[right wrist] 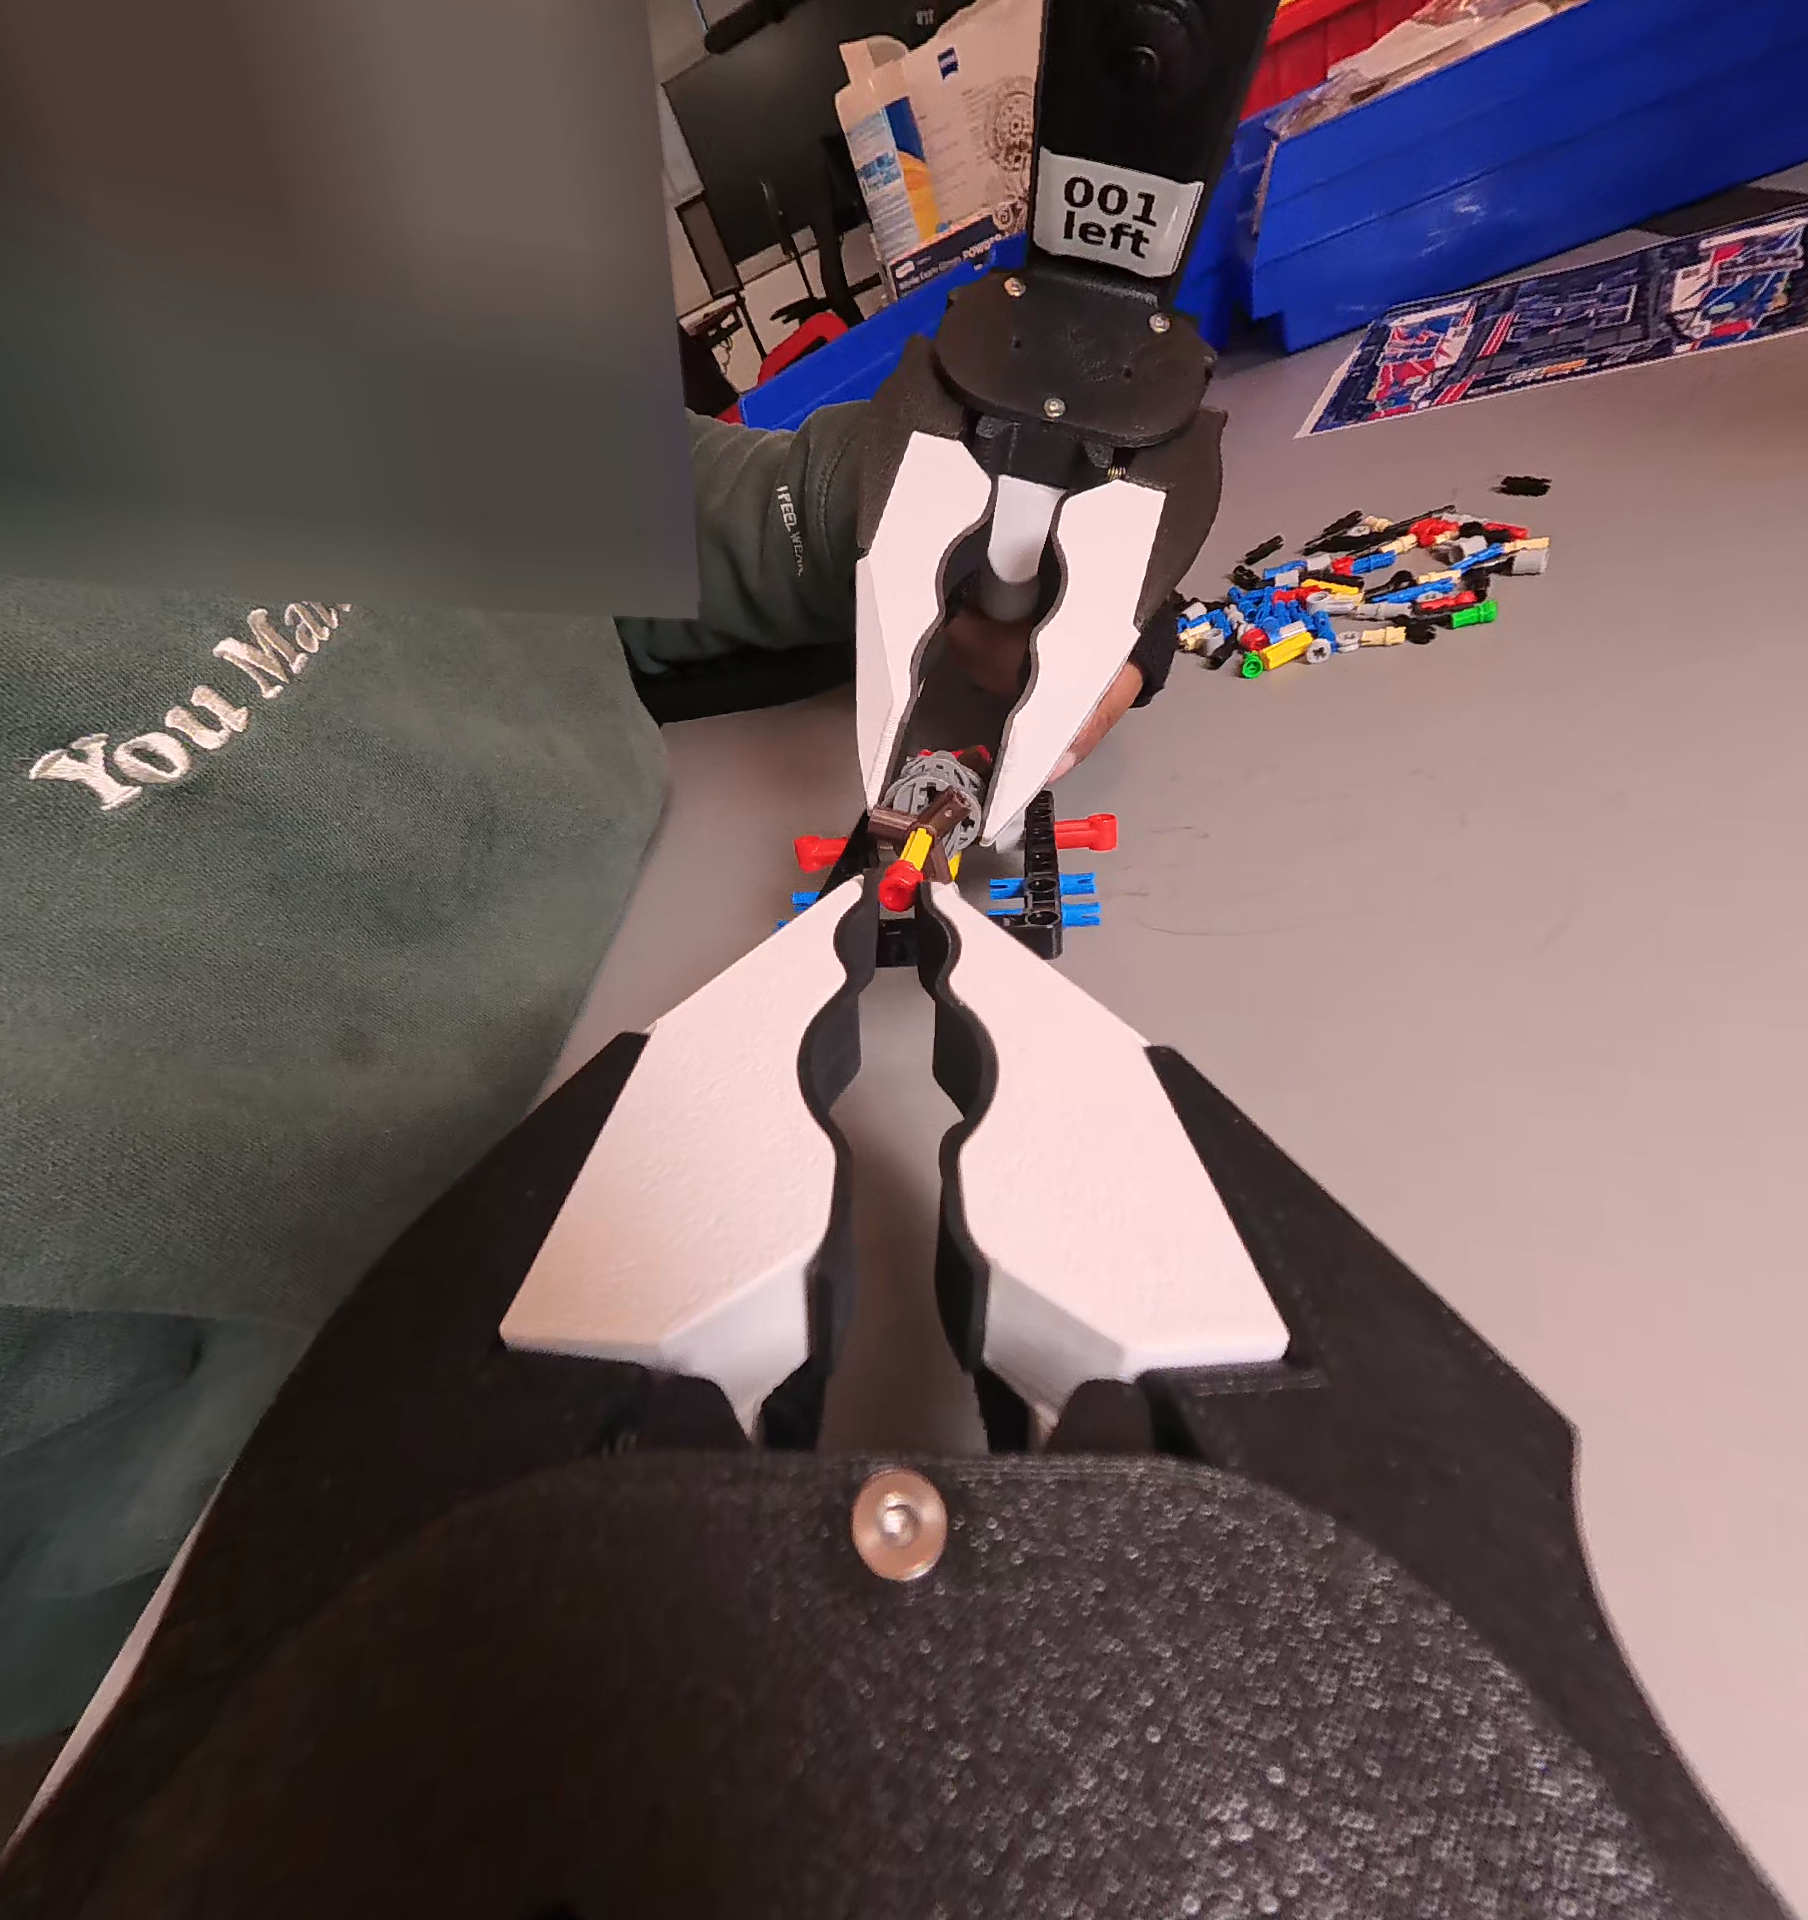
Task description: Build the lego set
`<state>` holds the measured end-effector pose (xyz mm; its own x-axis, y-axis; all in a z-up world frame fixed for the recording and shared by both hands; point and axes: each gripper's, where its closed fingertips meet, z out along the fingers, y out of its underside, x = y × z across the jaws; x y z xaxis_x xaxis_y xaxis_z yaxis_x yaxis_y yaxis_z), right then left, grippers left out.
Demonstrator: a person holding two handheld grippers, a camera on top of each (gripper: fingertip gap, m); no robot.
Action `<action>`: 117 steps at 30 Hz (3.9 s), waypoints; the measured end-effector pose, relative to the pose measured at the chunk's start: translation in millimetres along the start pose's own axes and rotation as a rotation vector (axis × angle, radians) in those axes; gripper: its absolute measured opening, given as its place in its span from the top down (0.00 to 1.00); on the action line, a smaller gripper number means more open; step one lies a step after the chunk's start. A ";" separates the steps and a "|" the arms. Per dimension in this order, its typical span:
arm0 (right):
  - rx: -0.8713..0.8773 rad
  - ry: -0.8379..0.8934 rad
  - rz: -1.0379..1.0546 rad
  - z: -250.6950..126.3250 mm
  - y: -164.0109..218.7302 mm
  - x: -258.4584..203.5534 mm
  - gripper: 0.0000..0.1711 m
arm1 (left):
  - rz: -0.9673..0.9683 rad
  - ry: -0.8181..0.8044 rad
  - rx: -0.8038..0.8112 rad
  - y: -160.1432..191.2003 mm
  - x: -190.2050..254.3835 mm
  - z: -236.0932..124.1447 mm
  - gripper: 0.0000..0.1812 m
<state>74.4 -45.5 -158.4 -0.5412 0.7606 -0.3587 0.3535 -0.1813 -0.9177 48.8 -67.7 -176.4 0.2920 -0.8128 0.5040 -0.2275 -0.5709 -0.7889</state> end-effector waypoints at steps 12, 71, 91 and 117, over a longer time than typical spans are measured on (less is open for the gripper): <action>-0.137 0.020 0.025 6.7 19.5 3.2 0.97 | 0.001 -0.024 -0.075 16.2 -4.5 8.6 0.89; -0.348 0.127 -0.066 21.1 44.8 7.6 0.97 | 0.384 -0.328 -0.237 12.8 -14.3 36.4 0.87; -0.426 0.183 -0.106 22.2 50.7 8.6 0.97 | 0.348 -0.311 -0.262 18.5 -16.3 35.0 0.83; -0.448 0.251 -0.249 27.2 44.9 7.7 0.85 | 0.338 -0.403 -0.320 60.9 -25.3 -12.3 0.60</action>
<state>65.4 -64.8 -207.0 -0.4713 0.8811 -0.0389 0.5571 0.2632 -0.7876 16.2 -83.3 -232.9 0.4690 -0.8829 0.0222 -0.6182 -0.3461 -0.7057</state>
